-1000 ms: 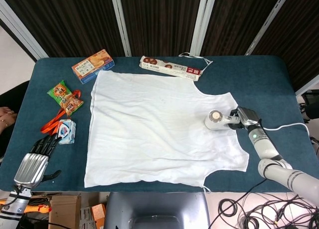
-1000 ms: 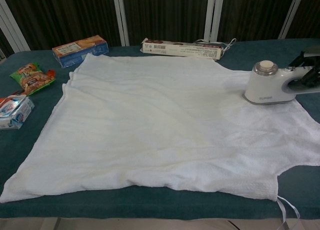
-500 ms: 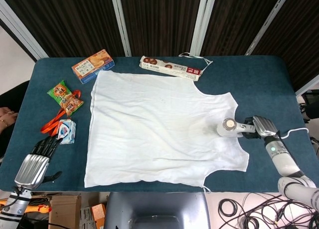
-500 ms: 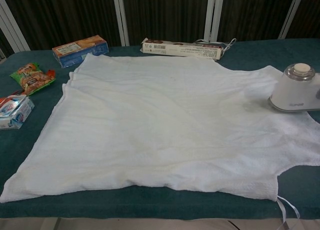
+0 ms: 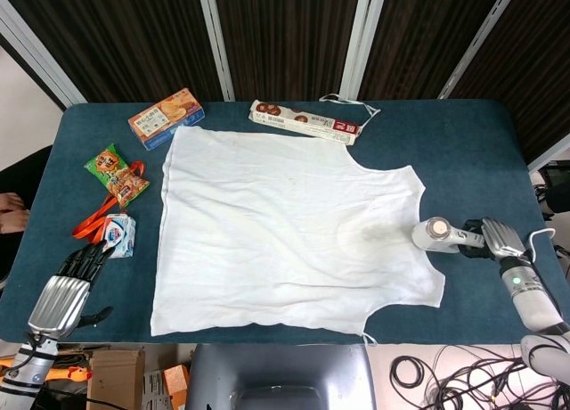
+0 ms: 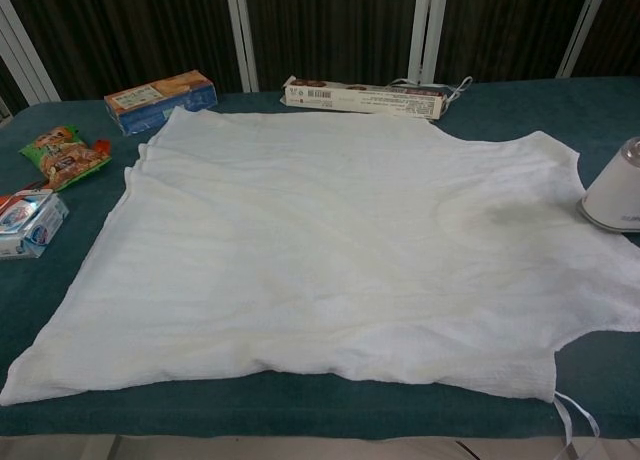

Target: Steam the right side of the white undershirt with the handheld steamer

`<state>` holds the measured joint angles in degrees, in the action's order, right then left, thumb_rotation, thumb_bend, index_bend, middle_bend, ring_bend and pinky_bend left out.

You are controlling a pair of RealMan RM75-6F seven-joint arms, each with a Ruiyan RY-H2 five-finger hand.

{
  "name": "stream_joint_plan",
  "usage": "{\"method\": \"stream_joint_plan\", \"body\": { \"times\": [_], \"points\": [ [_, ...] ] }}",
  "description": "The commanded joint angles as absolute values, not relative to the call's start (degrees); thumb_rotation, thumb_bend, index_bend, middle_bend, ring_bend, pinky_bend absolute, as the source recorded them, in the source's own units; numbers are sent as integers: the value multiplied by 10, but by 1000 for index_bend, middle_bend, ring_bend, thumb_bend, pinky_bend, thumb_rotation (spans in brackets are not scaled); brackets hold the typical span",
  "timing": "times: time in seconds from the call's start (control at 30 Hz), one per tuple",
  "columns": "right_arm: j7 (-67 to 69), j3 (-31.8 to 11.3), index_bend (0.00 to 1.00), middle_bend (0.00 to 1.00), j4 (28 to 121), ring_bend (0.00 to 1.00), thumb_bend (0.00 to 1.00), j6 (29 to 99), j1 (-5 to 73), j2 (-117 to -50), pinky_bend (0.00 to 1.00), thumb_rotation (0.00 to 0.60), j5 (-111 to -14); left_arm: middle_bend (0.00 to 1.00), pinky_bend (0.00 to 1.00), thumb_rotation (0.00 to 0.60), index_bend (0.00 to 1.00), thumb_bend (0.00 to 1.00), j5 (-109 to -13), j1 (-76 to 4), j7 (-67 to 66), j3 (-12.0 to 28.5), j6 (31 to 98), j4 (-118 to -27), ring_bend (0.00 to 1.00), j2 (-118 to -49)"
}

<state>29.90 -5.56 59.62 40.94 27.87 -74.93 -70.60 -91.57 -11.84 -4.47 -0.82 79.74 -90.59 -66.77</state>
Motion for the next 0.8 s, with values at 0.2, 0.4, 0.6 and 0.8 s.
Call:
{"method": "stream_joint_plan", "body": {
  "times": [0.2,0.4,0.6,0.8],
  "points": [
    [339,-51,640,691,579,654,692,410,282,-767,917,600,-749,0,129,600,0,8,-919,-118,-38,-11,798,-906,4,-664],
    [336,-38,79,167,601,141,453,377,292,-739,499,600,-765,0,129,600,0,8,-943,-121,-11,-25,796,-911,4,-652],
    [349,-38,0,72,628,55,343,380,292,-719,406,600,-772,0,129,600,0,8,-950,-124,-1,-29,793,-908,3,-647],
    [344,-38,0,49,640,20,284,383,292,-704,361,600,-775,0,129,600,0,8,-950,-123,4,-28,797,-907,4,-645]
  ]
}}
